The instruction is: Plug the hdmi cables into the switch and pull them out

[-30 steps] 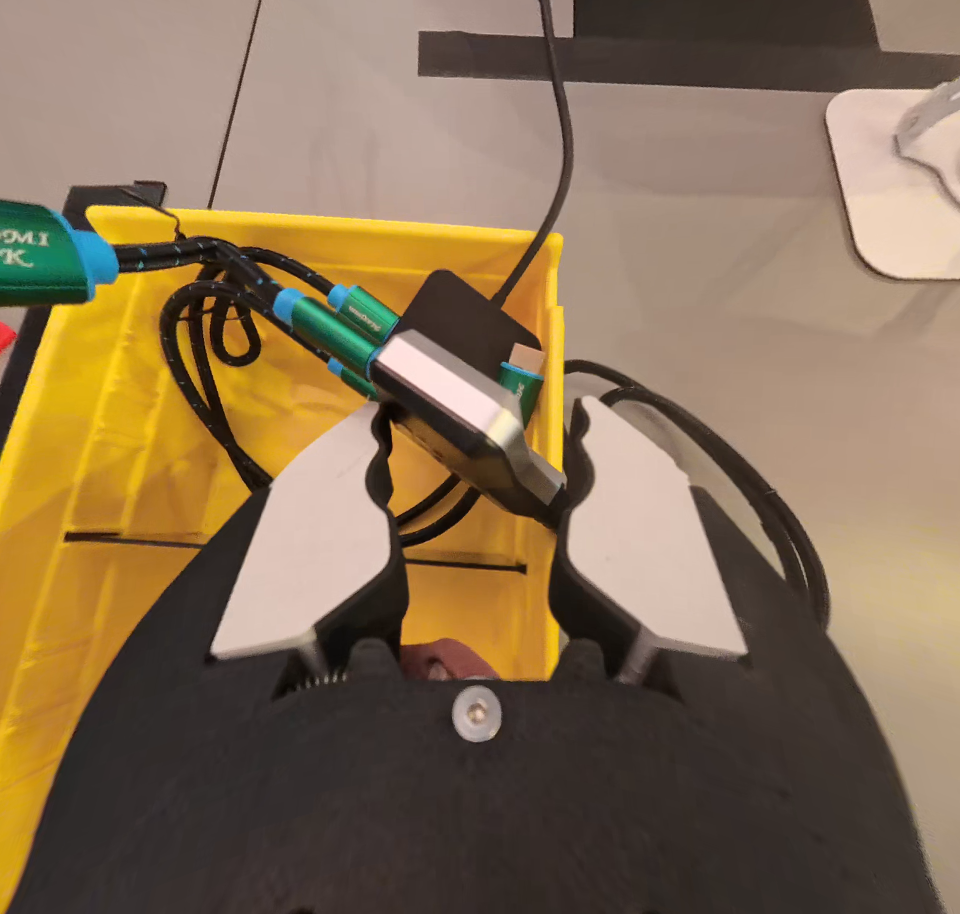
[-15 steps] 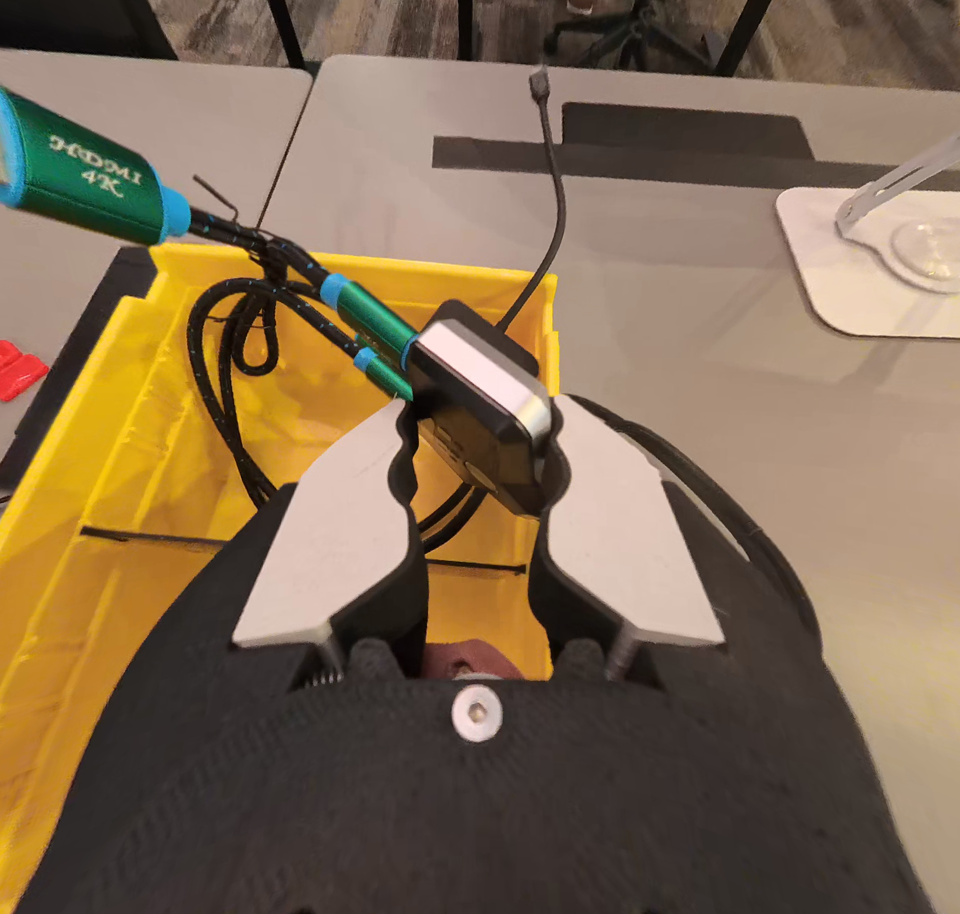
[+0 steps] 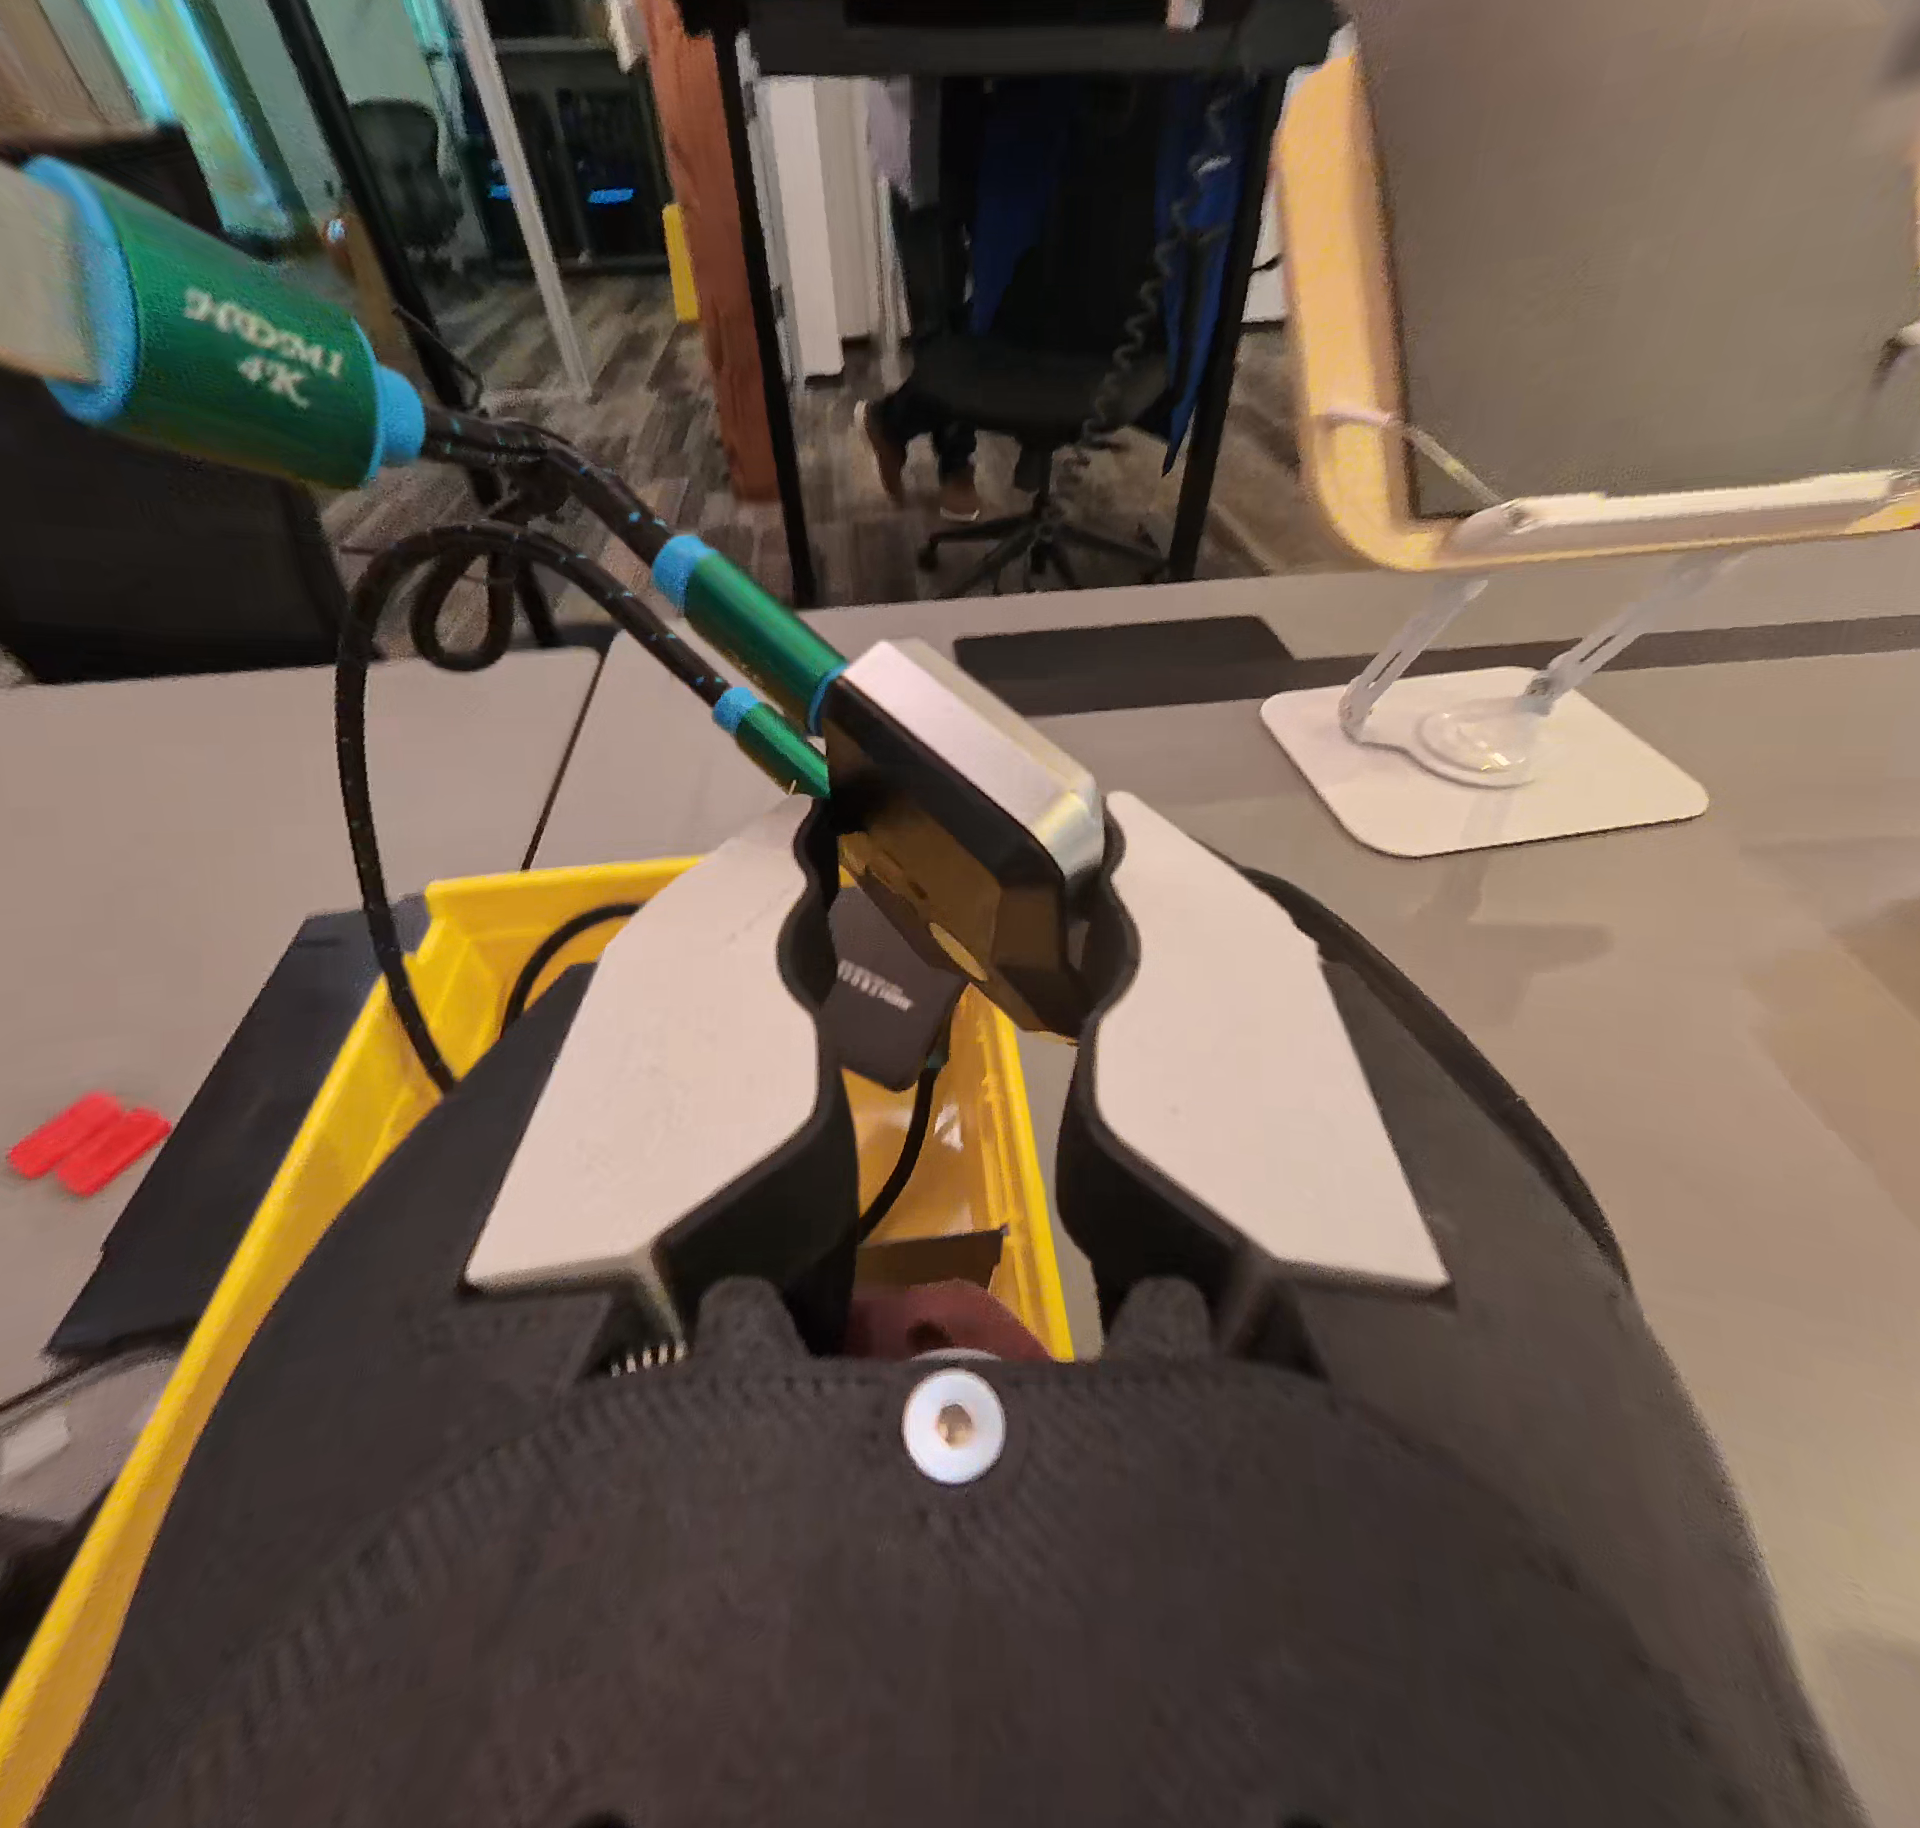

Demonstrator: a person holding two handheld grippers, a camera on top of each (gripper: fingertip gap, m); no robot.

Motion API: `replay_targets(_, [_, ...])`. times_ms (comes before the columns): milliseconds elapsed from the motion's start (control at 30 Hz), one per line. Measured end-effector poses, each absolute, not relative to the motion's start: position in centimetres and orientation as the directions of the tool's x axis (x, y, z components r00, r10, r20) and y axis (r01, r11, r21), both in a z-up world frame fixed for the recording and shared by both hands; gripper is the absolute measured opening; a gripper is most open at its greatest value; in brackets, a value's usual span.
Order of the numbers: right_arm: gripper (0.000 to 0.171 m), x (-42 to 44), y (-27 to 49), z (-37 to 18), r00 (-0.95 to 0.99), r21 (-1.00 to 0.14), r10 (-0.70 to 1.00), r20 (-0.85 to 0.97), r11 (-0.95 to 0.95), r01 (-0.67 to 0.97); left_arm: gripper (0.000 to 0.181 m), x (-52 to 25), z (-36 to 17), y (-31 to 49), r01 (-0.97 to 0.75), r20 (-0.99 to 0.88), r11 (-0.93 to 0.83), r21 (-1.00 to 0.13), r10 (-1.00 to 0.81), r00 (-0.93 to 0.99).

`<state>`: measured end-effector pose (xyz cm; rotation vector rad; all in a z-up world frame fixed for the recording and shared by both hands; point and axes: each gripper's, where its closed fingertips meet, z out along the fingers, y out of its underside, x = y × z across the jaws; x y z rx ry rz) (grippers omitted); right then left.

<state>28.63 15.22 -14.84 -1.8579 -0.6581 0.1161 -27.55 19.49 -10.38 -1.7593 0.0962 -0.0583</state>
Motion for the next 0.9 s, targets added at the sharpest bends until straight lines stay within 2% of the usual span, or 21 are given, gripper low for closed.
replay_targets(267, [0.052,24.4,14.5,-12.7,0.768,-0.910,0.602,0.218,-0.158,0.383,0.045,-24.5,-5.1,18.2,-0.073,-0.074,0.014,-0.997,-0.220,0.973])
replay_targets(567, [0.063,17.0,12.4,-8.0,0.602,-0.957,0.778,0.181,-0.001,0.289,0.045,-16.6,0.8,15.8,-0.074,-0.190,0.241,-0.968,-0.507,0.841])
replay_targets(767, [0.066,12.9,12.0,-5.7,0.493,-0.978,0.863,0.116,0.012,0.209,0.045,-9.9,-0.1,14.7,-0.093,-0.258,0.263,-0.960,-0.710,0.655])
replay_targets(900, [0.065,11.6,12.6,-6.1,0.468,-0.972,0.876,0.112,0.000,0.234,0.045,-6.4,-2.6,15.0,-0.123,-0.255,0.226,-0.966,-0.786,0.562])
